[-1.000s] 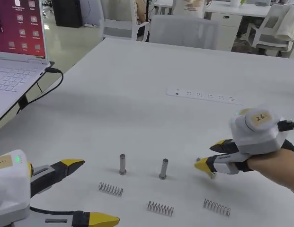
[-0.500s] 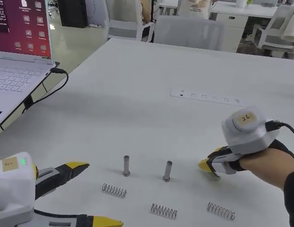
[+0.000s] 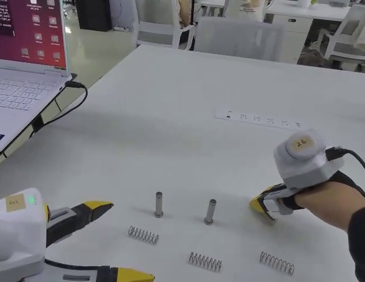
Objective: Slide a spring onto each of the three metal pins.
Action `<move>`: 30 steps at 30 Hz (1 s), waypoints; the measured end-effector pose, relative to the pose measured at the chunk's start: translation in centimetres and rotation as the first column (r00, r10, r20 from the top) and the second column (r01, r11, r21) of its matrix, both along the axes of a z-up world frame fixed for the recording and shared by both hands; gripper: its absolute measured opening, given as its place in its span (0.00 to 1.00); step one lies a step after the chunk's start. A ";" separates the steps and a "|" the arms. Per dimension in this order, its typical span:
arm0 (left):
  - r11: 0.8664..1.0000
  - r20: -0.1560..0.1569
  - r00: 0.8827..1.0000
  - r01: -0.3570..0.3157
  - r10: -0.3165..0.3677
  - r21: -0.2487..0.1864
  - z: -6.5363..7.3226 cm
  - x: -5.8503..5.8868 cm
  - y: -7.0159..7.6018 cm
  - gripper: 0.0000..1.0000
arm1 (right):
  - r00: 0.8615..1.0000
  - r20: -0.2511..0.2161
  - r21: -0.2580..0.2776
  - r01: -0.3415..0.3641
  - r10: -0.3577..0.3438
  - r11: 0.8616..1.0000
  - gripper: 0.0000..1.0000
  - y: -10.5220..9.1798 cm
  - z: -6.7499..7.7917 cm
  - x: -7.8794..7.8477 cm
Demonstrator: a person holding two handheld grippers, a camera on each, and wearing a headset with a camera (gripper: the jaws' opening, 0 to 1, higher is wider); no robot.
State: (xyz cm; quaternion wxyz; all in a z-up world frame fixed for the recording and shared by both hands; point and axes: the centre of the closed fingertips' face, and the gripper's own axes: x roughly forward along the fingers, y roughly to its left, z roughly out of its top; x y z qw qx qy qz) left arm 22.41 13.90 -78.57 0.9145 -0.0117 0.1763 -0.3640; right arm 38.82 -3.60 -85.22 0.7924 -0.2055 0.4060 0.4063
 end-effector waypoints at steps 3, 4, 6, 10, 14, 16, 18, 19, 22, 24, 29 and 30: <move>1.000 -0.001 1.000 -0.002 0.002 -0.002 0.0 0.0 0.1 0.88 | 1.000 -0.002 -0.014 -0.003 0.003 1.000 0.09 0.0 -0.2 -0.1; 1.000 -0.001 1.000 -0.002 0.002 -0.002 0.0 0.0 0.1 0.88 | 1.000 -0.005 -0.019 -0.006 0.006 1.000 0.08 0.0 -0.4 -0.1; 1.000 -0.002 1.000 -0.003 0.003 -0.002 0.0 0.0 0.1 0.88 | 1.000 -0.009 -0.037 -0.008 0.008 0.999 0.08 -0.1 -0.6 -0.2; 1.000 -0.001 1.000 -0.004 0.004 -0.001 0.0 -0.1 0.1 0.88 | 1.000 -0.009 -0.032 -0.006 0.006 0.999 0.07 -0.2 -0.4 -0.2; 1.000 0.004 1.000 -0.004 0.004 -0.001 0.2 0.0 0.1 0.88 | 1.000 -0.010 -0.043 0.017 -0.017 0.999 0.06 -0.2 -0.4 -0.2; 1.000 0.005 1.000 -0.004 0.004 0.001 0.2 0.0 0.1 0.88 | 0.999 -0.017 -0.035 0.034 -0.035 0.999 0.06 -0.2 -0.4 -0.1; 1.000 0.005 1.000 -0.004 0.004 0.000 0.2 -0.1 0.1 0.88 | 0.999 -0.027 -0.032 0.045 -0.046 0.998 0.06 -0.3 -0.4 -0.2; 1.000 0.007 1.000 -0.004 0.004 0.000 0.3 -0.1 0.1 0.88 | 0.998 -0.029 -0.029 0.048 -0.048 0.998 0.06 -0.3 -0.4 -0.3; 1.000 0.006 1.000 -0.005 0.005 0.000 0.2 -0.2 0.1 0.88 | 0.998 -0.024 -0.014 0.057 -0.057 0.998 0.06 -0.3 0.2 -0.2; 1.000 0.006 1.000 -0.004 0.004 -0.001 0.2 -0.2 0.0 0.88 | 0.998 -0.024 0.005 0.066 -0.066 0.998 0.06 -0.3 0.6 -0.3; 1.000 0.010 1.000 0.001 -0.001 -0.001 0.4 -0.1 -0.2 0.88 | 0.998 -0.010 0.016 0.070 -0.069 0.997 0.06 -0.2 1.7 -0.9; 1.000 0.012 1.000 0.002 -0.002 0.001 0.4 -0.1 -0.2 0.88 | 0.997 -0.005 0.019 0.071 -0.071 0.997 0.06 -0.3 2.0 -1.1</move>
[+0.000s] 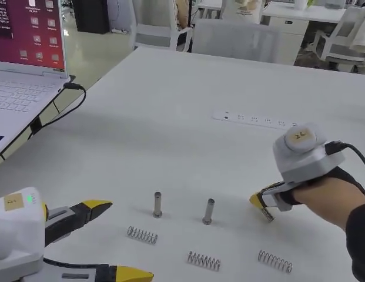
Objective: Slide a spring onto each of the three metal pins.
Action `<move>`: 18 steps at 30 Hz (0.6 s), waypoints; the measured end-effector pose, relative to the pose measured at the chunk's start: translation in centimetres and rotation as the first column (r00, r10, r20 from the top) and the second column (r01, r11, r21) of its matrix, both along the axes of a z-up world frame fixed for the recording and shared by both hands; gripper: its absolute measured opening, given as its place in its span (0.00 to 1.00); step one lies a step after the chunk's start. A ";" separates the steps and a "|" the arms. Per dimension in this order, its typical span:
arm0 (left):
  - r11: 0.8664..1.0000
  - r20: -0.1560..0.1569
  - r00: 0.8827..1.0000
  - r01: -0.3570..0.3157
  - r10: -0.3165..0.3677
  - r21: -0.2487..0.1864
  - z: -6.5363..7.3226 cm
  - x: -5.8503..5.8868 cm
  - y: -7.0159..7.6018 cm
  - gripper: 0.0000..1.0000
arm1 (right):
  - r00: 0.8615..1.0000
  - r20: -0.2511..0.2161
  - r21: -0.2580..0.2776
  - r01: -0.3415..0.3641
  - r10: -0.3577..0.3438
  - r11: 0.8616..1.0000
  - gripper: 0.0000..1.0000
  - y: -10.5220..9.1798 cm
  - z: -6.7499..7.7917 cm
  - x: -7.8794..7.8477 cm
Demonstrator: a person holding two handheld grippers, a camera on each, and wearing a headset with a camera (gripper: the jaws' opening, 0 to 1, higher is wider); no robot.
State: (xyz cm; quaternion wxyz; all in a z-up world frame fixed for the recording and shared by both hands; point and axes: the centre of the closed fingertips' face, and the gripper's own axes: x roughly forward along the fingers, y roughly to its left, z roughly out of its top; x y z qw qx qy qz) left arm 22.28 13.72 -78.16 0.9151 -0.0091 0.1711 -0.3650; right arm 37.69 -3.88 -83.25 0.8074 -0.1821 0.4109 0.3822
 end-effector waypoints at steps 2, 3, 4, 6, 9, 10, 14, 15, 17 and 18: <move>1.000 0.002 1.000 0.002 -0.002 0.000 0.1 0.0 -0.1 0.88 | 1.000 0.006 0.007 0.006 -0.006 1.000 0.06 -0.1 0.4 -0.2; 1.000 0.003 1.000 0.003 -0.003 0.000 0.1 0.0 -0.1 0.88 | 1.000 0.010 0.010 0.008 -0.008 1.000 0.06 -0.2 0.6 -0.2; 1.000 0.005 1.000 0.005 -0.005 0.001 0.2 0.0 -0.1 0.88 | 1.000 0.013 0.015 0.009 -0.009 1.000 0.06 -0.2 0.8 -0.4; 1.000 0.006 1.000 0.007 -0.007 0.002 0.2 0.0 -0.2 0.88 | 1.000 0.017 0.020 0.010 -0.010 1.000 0.06 -0.3 1.0 -0.7; 1.000 0.010 1.000 0.010 -0.010 0.002 0.4 0.0 -0.3 0.88 | 1.000 0.024 0.019 0.001 -0.001 1.000 0.06 -0.4 1.3 -1.1; 1.000 0.010 1.000 0.011 -0.011 0.002 0.4 0.0 -0.3 0.88 | 1.000 0.027 0.019 0.001 -0.001 1.000 0.06 -0.5 1.4 -1.2; 1.000 0.013 1.000 0.014 -0.014 0.004 0.5 0.0 -0.4 0.88 | 0.999 0.038 0.032 0.002 -0.003 0.999 0.06 -0.6 1.7 -1.2; 1.000 0.014 1.000 0.014 -0.015 0.005 0.6 0.0 -0.4 0.88 | 0.999 0.039 0.033 0.002 -0.003 0.999 0.06 -0.6 1.7 -1.2; 1.000 0.014 1.000 0.016 -0.016 0.007 0.6 0.0 -0.4 0.88 | 0.999 0.044 0.036 0.002 -0.003 0.999 0.06 -0.6 1.8 -1.1; 1.000 0.016 1.000 0.018 -0.018 0.008 0.7 0.0 -0.4 0.88 | 0.999 0.046 0.037 0.001 -0.003 0.999 0.06 -0.6 1.9 -1.1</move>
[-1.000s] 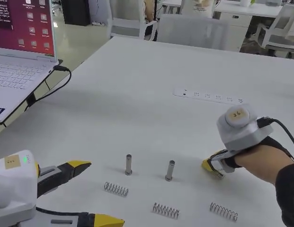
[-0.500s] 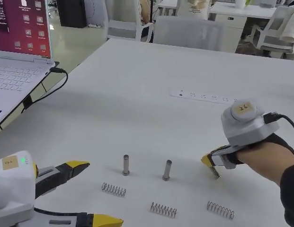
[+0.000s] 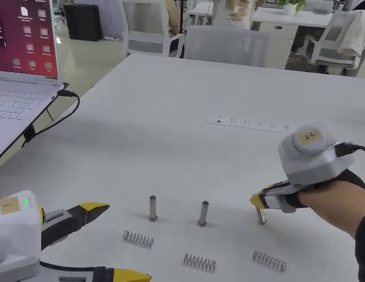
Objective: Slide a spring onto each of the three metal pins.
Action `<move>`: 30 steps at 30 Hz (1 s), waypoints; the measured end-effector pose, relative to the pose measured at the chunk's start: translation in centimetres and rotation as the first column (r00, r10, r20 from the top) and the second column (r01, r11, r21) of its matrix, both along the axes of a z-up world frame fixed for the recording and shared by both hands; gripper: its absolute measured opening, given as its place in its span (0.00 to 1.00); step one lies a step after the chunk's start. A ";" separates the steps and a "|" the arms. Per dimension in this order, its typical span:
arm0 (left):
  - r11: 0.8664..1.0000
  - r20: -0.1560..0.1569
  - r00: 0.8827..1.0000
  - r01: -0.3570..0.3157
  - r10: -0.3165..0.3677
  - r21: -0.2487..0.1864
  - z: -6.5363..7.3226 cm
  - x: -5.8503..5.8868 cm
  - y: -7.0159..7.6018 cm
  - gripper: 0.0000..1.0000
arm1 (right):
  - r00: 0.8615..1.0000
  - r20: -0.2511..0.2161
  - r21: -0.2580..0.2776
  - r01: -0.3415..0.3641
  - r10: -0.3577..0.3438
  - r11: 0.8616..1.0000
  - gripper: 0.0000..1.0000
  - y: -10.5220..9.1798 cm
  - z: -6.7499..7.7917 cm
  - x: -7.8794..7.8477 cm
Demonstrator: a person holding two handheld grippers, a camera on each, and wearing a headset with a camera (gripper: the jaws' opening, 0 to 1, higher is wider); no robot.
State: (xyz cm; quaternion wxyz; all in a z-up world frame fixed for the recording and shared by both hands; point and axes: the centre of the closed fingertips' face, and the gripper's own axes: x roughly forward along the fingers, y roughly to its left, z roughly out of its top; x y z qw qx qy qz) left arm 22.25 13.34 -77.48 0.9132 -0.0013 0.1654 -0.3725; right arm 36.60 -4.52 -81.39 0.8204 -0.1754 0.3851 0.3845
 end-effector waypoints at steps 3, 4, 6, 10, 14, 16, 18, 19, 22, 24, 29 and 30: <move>1.000 0.002 1.000 0.001 -0.001 0.001 0.0 0.0 0.0 0.88 | 1.000 0.005 0.003 -0.001 0.001 1.000 0.06 -0.1 0.1 0.1; 1.000 0.002 1.000 0.002 -0.002 0.001 0.0 0.0 0.0 0.88 | 1.000 0.008 0.004 -0.002 0.002 1.000 0.06 -0.1 0.2 0.1; 1.000 0.002 1.000 0.003 -0.003 0.002 0.0 0.0 -0.1 0.88 | 1.000 0.008 0.004 -0.003 0.003 1.000 0.06 -0.2 0.2 0.0; 1.000 0.002 1.000 0.006 -0.006 0.004 0.0 -0.1 -0.1 0.88 | 1.000 0.009 0.007 -0.003 0.003 1.000 0.06 -0.2 0.2 -0.3; 1.000 0.003 1.000 0.007 -0.007 0.006 0.1 -0.1 -0.2 0.88 | 1.000 0.014 0.011 -0.002 0.002 1.000 0.06 -0.5 0.2 -0.4; 1.000 0.005 1.000 0.009 -0.009 0.006 0.2 -0.2 -0.2 0.88 | 1.000 0.017 0.010 -0.003 0.003 1.000 0.06 -0.6 0.2 -0.6; 1.000 0.005 1.000 0.009 -0.009 0.007 0.2 -0.2 -0.2 0.88 | 1.000 0.018 0.011 -0.003 0.003 1.000 0.06 -0.7 0.2 -0.7; 1.000 0.005 1.000 0.009 -0.009 0.007 0.2 -0.2 -0.2 0.88 | 1.000 0.018 0.013 -0.004 0.004 1.000 0.06 -0.7 0.2 -0.7; 1.000 0.005 1.000 0.011 -0.011 0.009 0.1 -0.2 -0.3 0.88 | 1.000 0.017 0.012 -0.004 0.004 1.000 0.06 -0.9 0.2 -0.8; 1.000 0.005 1.000 0.012 -0.012 0.007 0.2 -0.3 -0.4 0.88 | 1.000 0.017 0.011 -0.004 0.004 1.000 0.06 -1.0 0.2 -1.0; 1.000 0.006 1.000 0.011 -0.011 0.007 0.1 -0.3 -0.4 0.88 | 1.000 0.020 0.011 -0.014 0.014 1.000 0.06 -1.0 0.2 -1.2; 1.000 0.006 1.000 0.011 -0.011 0.007 0.1 -0.3 -0.4 0.88 | 1.000 0.022 0.010 -0.014 0.014 1.000 0.06 -1.1 0.2 -1.2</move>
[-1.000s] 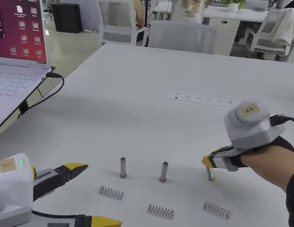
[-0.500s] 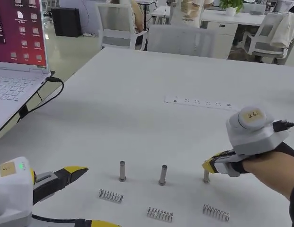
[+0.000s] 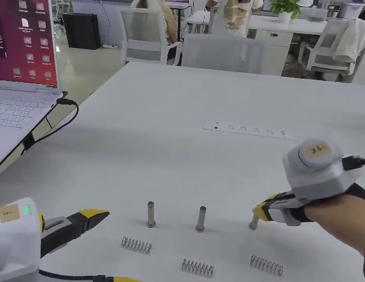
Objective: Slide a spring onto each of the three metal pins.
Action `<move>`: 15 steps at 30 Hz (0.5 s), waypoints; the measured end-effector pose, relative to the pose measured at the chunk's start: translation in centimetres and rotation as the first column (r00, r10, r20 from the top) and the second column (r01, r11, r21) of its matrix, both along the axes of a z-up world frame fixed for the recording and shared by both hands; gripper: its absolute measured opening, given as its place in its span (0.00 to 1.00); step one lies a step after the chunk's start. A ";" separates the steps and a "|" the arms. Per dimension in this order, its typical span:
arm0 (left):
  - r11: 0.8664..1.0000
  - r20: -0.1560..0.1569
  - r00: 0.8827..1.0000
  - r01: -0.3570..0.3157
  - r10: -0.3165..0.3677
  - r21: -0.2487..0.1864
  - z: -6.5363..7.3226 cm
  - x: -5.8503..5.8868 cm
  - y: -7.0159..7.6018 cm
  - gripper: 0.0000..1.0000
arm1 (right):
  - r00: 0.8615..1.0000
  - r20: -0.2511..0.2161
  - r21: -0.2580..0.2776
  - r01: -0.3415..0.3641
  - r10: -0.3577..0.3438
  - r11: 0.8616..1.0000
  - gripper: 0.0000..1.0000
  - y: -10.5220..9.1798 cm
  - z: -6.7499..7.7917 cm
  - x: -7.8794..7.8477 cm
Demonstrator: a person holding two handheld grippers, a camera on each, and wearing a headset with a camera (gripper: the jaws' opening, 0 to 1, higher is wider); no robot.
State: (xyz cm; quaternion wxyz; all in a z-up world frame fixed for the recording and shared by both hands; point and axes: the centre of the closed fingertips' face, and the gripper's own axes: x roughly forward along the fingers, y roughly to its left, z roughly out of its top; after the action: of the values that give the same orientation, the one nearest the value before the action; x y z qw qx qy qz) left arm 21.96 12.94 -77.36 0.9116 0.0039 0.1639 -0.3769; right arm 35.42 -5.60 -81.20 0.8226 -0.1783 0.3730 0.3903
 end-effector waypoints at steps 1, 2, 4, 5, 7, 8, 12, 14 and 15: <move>1.000 0.000 1.000 -0.001 0.001 0.000 0.0 0.0 0.0 0.88 | 1.000 0.001 0.000 -0.001 0.001 1.000 0.06 0.0 0.0 0.0; 1.000 0.002 1.000 -0.001 0.001 0.000 0.0 0.0 0.0 0.88 | 1.000 0.001 0.002 -0.001 0.001 1.000 0.06 0.0 0.0 0.0; 1.000 0.002 1.000 -0.002 0.002 0.000 0.0 0.0 0.0 0.87 | 1.000 0.002 0.003 0.000 0.000 1.000 0.06 0.0 0.0 0.0; 1.000 0.002 1.000 -0.002 0.002 0.000 0.0 0.0 0.0 0.87 | 1.000 0.002 0.005 -0.001 0.001 1.000 0.06 0.1 0.0 -0.1; 1.000 0.001 1.000 -0.003 0.003 0.000 0.0 0.0 0.1 0.87 | 1.000 0.004 0.005 -0.004 0.003 1.000 0.06 0.1 0.1 -0.1; 1.000 0.001 1.000 -0.003 0.003 0.000 0.0 0.0 0.1 0.87 | 1.000 0.004 0.006 -0.004 0.004 1.000 0.06 0.1 0.1 -0.1; 1.000 0.001 1.000 -0.002 0.002 0.002 0.0 0.0 0.0 0.87 | 1.000 0.011 0.014 -0.003 0.003 1.000 0.08 0.0 0.3 -0.1; 1.000 0.001 1.000 -0.002 0.002 0.002 0.1 0.0 0.0 0.87 | 1.000 0.014 0.013 -0.002 0.002 1.000 0.08 -0.2 0.4 0.0; 1.000 0.002 1.000 -0.002 0.002 0.002 0.1 0.0 0.0 0.87 | 1.000 0.013 0.013 0.000 0.000 1.000 0.08 -0.3 0.3 0.0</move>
State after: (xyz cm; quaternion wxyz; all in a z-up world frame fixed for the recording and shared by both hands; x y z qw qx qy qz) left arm 21.98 12.90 -77.28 0.9121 0.0052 0.1635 -0.3759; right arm 35.43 -5.85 -80.85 0.8262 -0.1755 0.3653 0.3915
